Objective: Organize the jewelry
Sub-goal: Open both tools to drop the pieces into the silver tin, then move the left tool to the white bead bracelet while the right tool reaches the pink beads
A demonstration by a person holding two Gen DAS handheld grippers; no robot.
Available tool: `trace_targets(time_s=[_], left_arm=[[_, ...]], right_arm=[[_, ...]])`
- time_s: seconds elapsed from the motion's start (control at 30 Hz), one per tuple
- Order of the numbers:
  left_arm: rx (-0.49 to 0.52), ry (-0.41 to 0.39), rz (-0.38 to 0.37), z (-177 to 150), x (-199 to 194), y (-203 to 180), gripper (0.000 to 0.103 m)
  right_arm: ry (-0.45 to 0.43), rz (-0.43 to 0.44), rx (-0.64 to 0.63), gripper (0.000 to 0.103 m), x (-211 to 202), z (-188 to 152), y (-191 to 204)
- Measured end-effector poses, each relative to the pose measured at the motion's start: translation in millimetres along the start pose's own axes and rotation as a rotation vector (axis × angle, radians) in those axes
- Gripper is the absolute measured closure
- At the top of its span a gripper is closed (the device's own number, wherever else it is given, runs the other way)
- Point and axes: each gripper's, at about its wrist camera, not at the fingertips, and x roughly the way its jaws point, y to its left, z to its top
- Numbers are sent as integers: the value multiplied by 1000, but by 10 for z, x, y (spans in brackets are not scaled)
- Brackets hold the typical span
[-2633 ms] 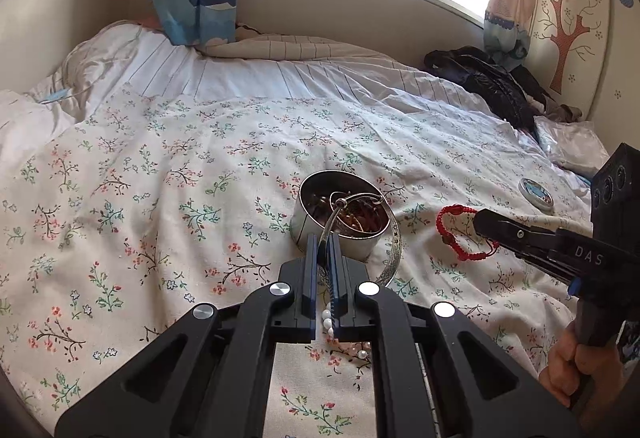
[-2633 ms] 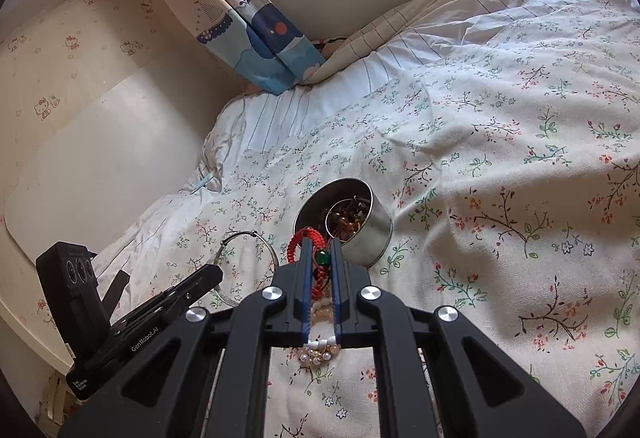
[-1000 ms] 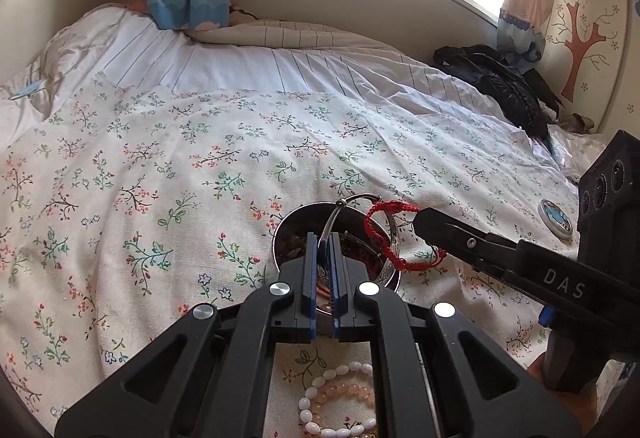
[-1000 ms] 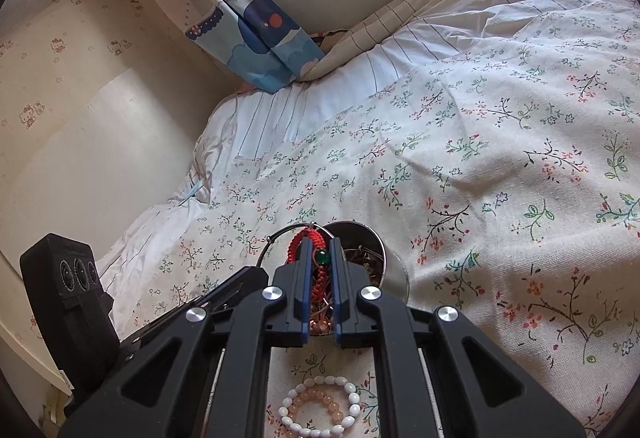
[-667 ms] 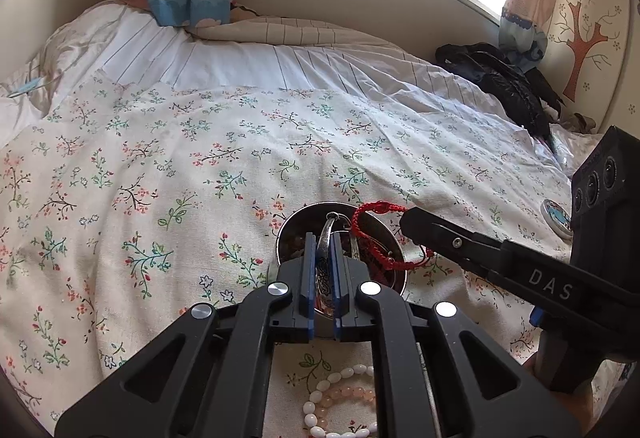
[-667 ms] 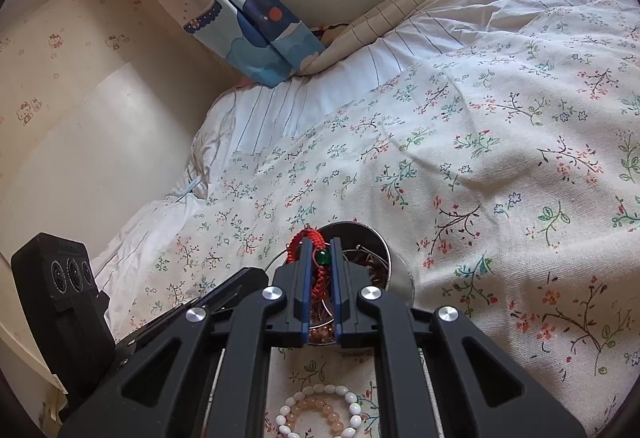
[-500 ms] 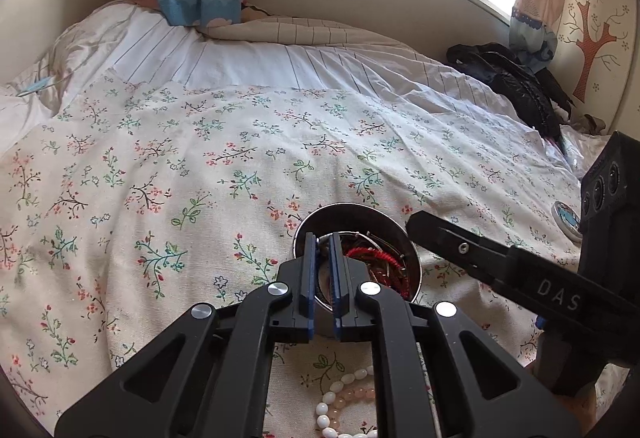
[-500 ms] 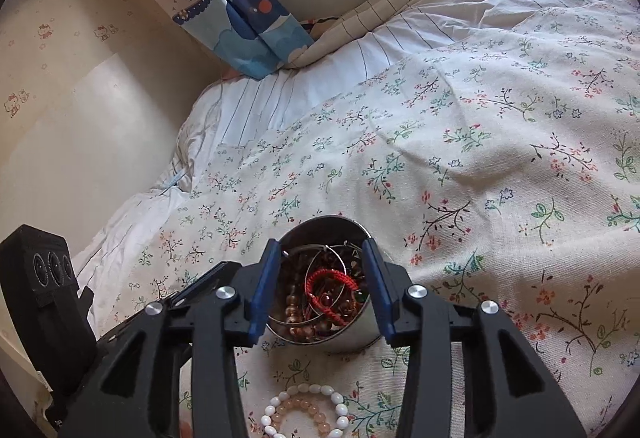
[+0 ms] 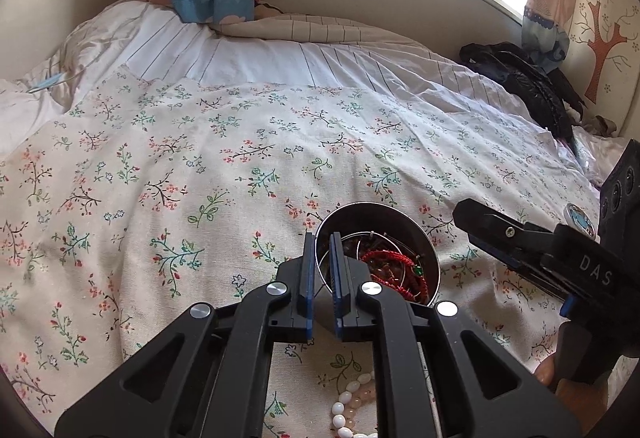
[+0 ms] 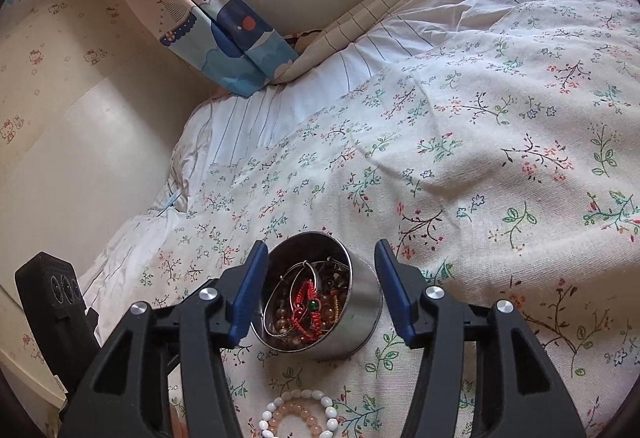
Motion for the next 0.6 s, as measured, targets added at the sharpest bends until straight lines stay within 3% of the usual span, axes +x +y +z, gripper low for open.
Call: trace_targets(time_s=[0.07,0.13,0.2,0.4,0.6], left_arm=[[9,-3,16,-12,-9,-8,85],[6,-8,25,-13,-37,5,64],[-8,-17,28,-17,-96,46,54],[16,14,19,-189,-312,92,54],[173,130,71,-510,-305,-84,54]], right_arm=[[3,-7,5,45,4,0,-16],[3,-17,15,41,-5,-3,-41],[0,-29,29,39,-38,-4,-75],[-5,-101,101,36,-253,-78,-279],[119,-235,14,36,-332,-297,-227]])
